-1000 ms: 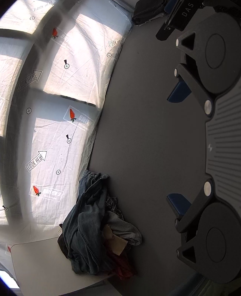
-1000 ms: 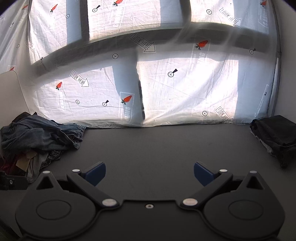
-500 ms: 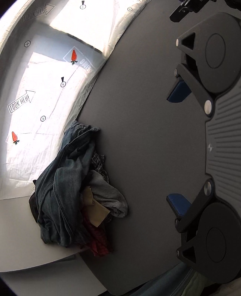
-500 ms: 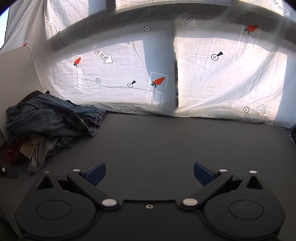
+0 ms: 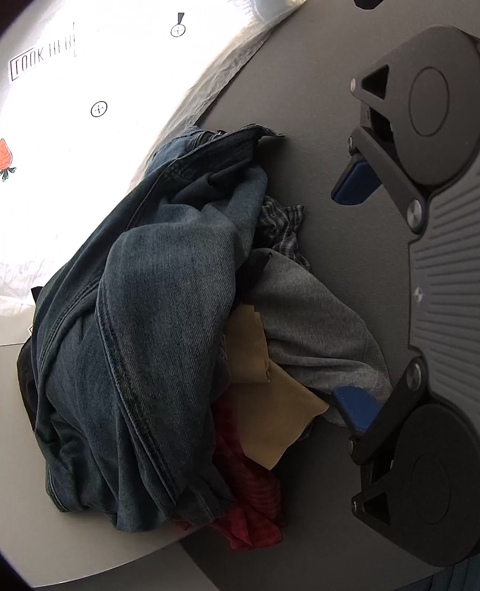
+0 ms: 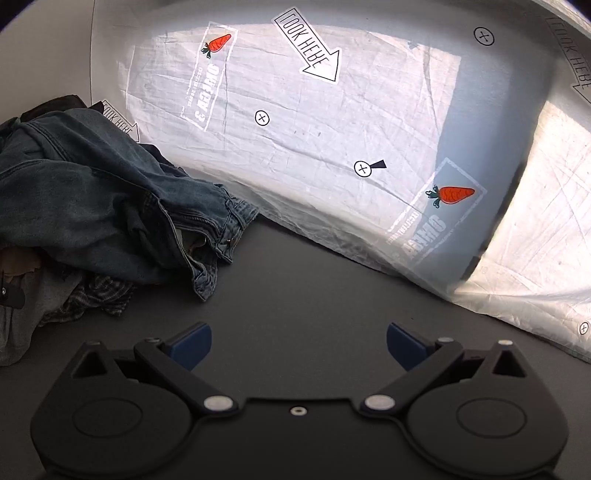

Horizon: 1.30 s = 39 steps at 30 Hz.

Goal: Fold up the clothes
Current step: 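Grasp the blue jeans with the right gripper and pull them from the heap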

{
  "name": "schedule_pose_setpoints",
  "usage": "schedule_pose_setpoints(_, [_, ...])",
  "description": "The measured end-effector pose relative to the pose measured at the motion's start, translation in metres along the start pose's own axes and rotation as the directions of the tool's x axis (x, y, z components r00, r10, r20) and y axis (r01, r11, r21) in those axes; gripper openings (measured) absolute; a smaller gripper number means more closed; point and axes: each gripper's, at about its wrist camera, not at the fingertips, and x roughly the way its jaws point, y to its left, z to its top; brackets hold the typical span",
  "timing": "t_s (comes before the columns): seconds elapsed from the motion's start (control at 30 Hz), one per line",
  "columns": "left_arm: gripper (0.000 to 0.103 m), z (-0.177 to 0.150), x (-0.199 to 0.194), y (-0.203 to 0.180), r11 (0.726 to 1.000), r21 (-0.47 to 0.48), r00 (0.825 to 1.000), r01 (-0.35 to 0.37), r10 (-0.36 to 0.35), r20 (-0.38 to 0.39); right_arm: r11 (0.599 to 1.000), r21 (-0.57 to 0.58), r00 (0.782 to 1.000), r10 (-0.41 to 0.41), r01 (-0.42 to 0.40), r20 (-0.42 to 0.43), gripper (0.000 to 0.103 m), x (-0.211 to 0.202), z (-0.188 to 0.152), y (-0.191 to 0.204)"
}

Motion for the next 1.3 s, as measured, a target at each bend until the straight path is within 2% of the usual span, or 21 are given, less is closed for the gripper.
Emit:
schedule_pose_setpoints(0.13, [0.103,0.013,0.046,0.015,0.999,-0.043,0.998,0.033,-0.035,-0.05,0.991,-0.126,0.999,0.032,-0.031,0.003,0.1,0.06,0.018,0.039])
schedule_pose_setpoints(0.3, [0.103,0.009,0.076,0.022,0.997,-0.054,0.994,0.055,-0.059,-0.087,0.959,-0.271,0.996,0.092,-0.086,0.009,0.085,0.12,0.031,0.083])
schedule_pose_setpoints(0.33, [0.103,0.008,0.08,0.021,0.998,-0.038,0.995,0.049,-0.053,-0.089,0.95,-0.298,0.995,0.101,-0.092,0.013,0.083,0.125,0.031,0.089])
schedule_pose_setpoints(0.37, [0.103,0.007,0.084,0.02,0.999,-0.017,0.995,0.042,-0.043,-0.094,0.938,-0.334,0.994,0.104,-0.092,0.018,0.077,0.131,0.029,0.097])
schedule_pose_setpoints(0.5, [0.103,0.008,0.095,0.016,0.999,0.033,0.993,0.022,-0.018,-0.115,0.893,-0.448,0.997,0.066,-0.039,0.045,0.045,0.152,0.024,0.124])
schedule_pose_setpoints(0.63, [0.103,0.011,0.101,0.015,0.999,0.034,0.992,0.019,-0.014,-0.122,0.872,-0.488,0.998,0.046,-0.021,0.041,0.038,0.168,0.022,0.135])
schedule_pose_setpoints(0.7, [0.103,0.013,0.102,0.011,0.998,0.064,0.991,0.008,0.001,-0.136,0.853,-0.522,0.999,0.014,0.005,0.032,0.019,0.175,0.019,0.14])
schedule_pose_setpoints(0.8, [0.103,0.012,0.104,-0.002,0.989,0.149,0.987,-0.026,0.049,-0.154,0.827,-0.561,0.998,0.001,0.031,0.057,0.013,0.174,0.015,0.14])
schedule_pose_setpoints(0.9, [0.103,0.011,0.102,-0.013,0.976,0.214,0.982,-0.051,0.088,-0.169,0.842,-0.532,0.993,-0.036,0.092,0.115,0.011,0.159,0.02,0.13])
schedule_pose_setpoints(0.97, [0.103,0.014,0.094,-0.012,0.983,0.177,0.982,-0.046,0.077,-0.171,0.849,-0.499,0.979,-0.09,0.173,0.185,0.011,0.141,0.025,0.118])
schedule_pose_setpoints(1.1, [0.103,0.021,0.066,0.0,1.0,-0.01,0.983,0.024,-0.025,-0.182,0.864,-0.398,0.934,-0.197,0.308,0.297,0.011,0.098,0.044,0.082])
schedule_pose_setpoints(1.17, [0.103,0.022,0.047,0.001,0.996,-0.078,0.984,0.042,-0.055,-0.167,0.86,-0.346,0.902,-0.253,0.375,0.35,0.011,0.071,0.049,0.064])
schedule_pose_setpoints(1.23, [0.103,0.021,0.024,-0.003,0.995,-0.096,0.99,0.041,-0.053,-0.129,0.857,-0.283,0.87,-0.311,0.431,0.383,0.01,0.041,0.05,0.043])
schedule_pose_setpoints(1.3, [0.103,0.018,-0.002,-0.014,0.997,-0.064,0.996,0.032,-0.037,-0.081,0.851,-0.221,0.841,-0.369,0.477,0.396,0.01,0.009,0.047,0.018])
